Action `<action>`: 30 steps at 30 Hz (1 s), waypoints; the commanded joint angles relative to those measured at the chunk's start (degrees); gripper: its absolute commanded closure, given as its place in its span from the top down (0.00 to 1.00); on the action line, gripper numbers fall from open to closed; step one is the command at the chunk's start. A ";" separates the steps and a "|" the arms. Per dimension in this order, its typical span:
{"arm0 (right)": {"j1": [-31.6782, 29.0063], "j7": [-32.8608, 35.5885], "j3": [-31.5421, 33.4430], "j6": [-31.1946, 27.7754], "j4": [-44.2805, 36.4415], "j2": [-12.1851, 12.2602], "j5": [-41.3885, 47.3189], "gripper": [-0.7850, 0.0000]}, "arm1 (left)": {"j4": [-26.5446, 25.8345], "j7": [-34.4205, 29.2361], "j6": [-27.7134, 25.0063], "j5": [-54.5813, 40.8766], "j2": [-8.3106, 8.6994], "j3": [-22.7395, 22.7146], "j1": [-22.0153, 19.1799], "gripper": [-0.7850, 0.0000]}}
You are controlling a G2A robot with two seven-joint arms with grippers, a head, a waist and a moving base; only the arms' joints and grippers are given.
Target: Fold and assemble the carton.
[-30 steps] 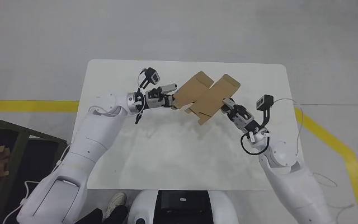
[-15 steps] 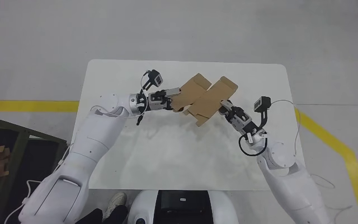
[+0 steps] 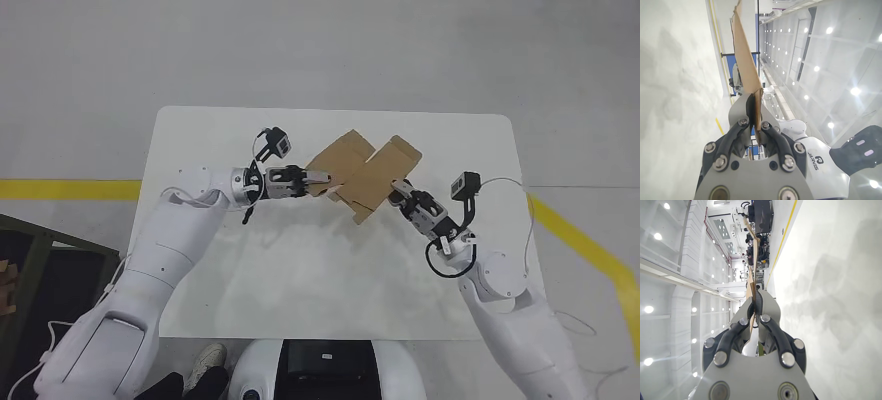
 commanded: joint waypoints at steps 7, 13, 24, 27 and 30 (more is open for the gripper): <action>0.67 2.35 3.00 -0.83 1.51 0.14 -0.40 1.00 | 1.16 -1.21 -0.25 -0.01 0.31 -1.87 -1.11 0.00; 2.66 16.64 5.59 -1.62 5.40 0.93 0.53 1.00 | 1.86 -10.47 0.99 0.42 1.46 -4.00 -2.29 0.00; 11.61 42.88 4.88 -5.91 17.98 1.65 1.66 1.00 | -3.08 -15.05 4.40 -1.28 3.91 -1.70 -1.33 0.00; 14.34 49.65 3.85 -6.92 21.36 1.51 4.38 1.00 | -5.58 -15.05 5.09 -4.23 5.27 -0.42 -0.85 0.00; 16.81 56.39 2.88 -10.37 25.30 1.18 8.29 1.00 | -7.66 -15.05 5.42 -6.03 6.66 1.53 -0.65 0.00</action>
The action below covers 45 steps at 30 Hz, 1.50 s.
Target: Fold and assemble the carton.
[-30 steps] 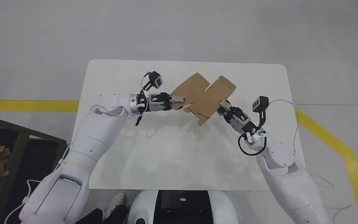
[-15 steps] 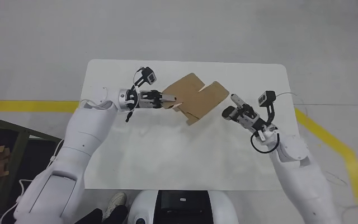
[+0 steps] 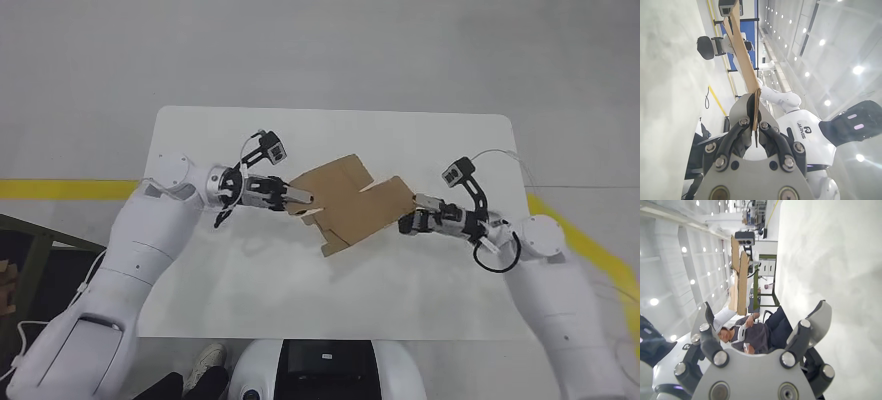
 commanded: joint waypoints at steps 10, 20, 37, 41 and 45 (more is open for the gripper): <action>2.93 3.59 -1.43 -3.57 4.25 -0.47 1.72 1.00 | -1.48 0.00 -0.83 0.48 1.98 3.52 -0.57 0.00; 2.32 3.07 -1.98 -1.72 2.84 -0.38 0.42 1.00 | -2.45 1.56 -0.37 1.98 2.08 3.56 0.09 0.00; 5.86 10.43 -6.72 -0.08 10.65 -1.57 5.31 1.00 | -5.71 0.00 -5.04 2.24 2.88 5.39 0.73 0.00; 6.20 11.13 -7.65 -0.47 10.75 -1.89 6.82 1.00 | -5.29 0.00 -5.04 2.06 2.89 6.79 0.41 0.00; 6.18 11.13 -8.23 -0.55 10.27 -1.90 7.70 1.00 | -4.60 0.00 -5.04 2.05 2.83 7.87 -0.06 0.00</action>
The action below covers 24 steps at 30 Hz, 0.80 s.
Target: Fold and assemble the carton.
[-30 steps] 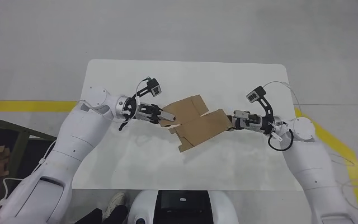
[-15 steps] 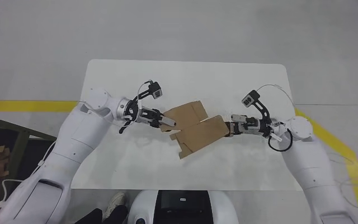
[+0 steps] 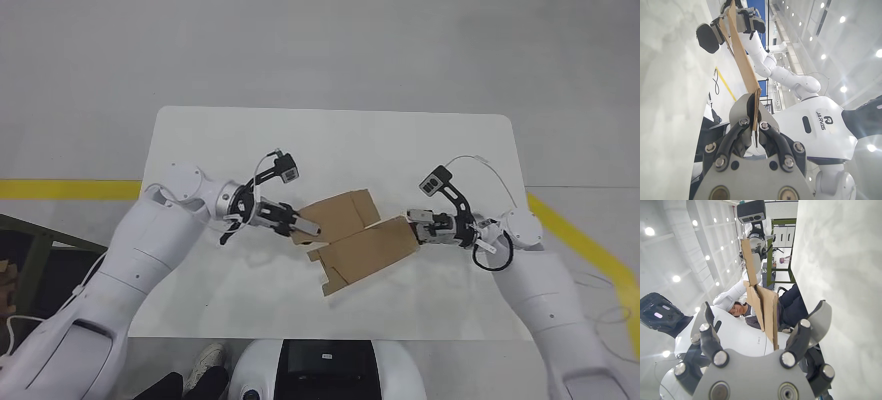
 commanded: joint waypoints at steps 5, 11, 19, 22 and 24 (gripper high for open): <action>-0.29 0.00 -0.55 -0.15 -1.67 0.38 0.28 1.00 | 0.94 0.00 0.00 0.34 -0.08 1.29 -0.87 0.00; -0.57 0.00 -0.71 -0.15 -3.09 1.00 -0.77 1.00 | 1.41 0.00 0.00 0.05 -0.27 2.01 -1.66 0.00; -0.69 0.00 -0.93 -0.15 -3.89 1.42 -2.50 0.73 | 2.35 0.00 0.00 0.37 -0.74 2.35 -2.34 0.00; -0.87 0.00 -0.88 -0.15 -4.27 1.56 -2.72 0.55 | 2.62 0.00 0.00 1.07 -0.88 2.53 -2.51 0.00; -0.96 0.00 -0.88 -0.15 -4.48 1.62 -2.74 0.49 | 2.78 0.00 0.00 1.39 -0.96 2.63 -2.60 0.00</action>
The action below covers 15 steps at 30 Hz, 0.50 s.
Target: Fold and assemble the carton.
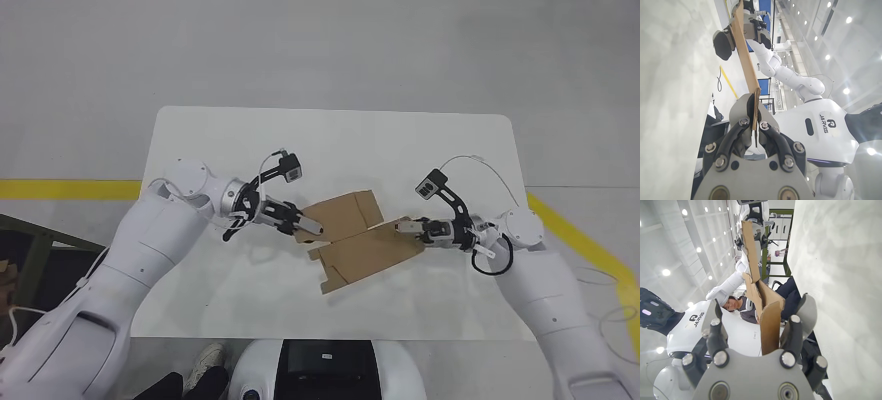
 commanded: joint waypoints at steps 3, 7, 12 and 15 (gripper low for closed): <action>-0.04 0.00 0.00 0.00 -0.20 0.14 -0.19 0.46 | 0.33 0.00 0.00 0.72 -0.13 0.26 -0.22 0.00; 0.07 0.00 -0.33 0.00 -0.50 0.29 -1.19 0.43 | 0.89 0.00 0.00 1.23 -0.23 0.41 -0.44 0.00; 0.17 0.00 -0.62 0.00 -1.10 0.54 -2.72 0.33 | 2.02 0.00 0.00 1.19 -0.40 0.59 -0.59 0.00; 0.18 0.00 -0.75 0.00 -1.40 0.65 -3.06 0.27 | 2.62 0.00 0.00 1.33 -0.52 0.81 -0.75 0.00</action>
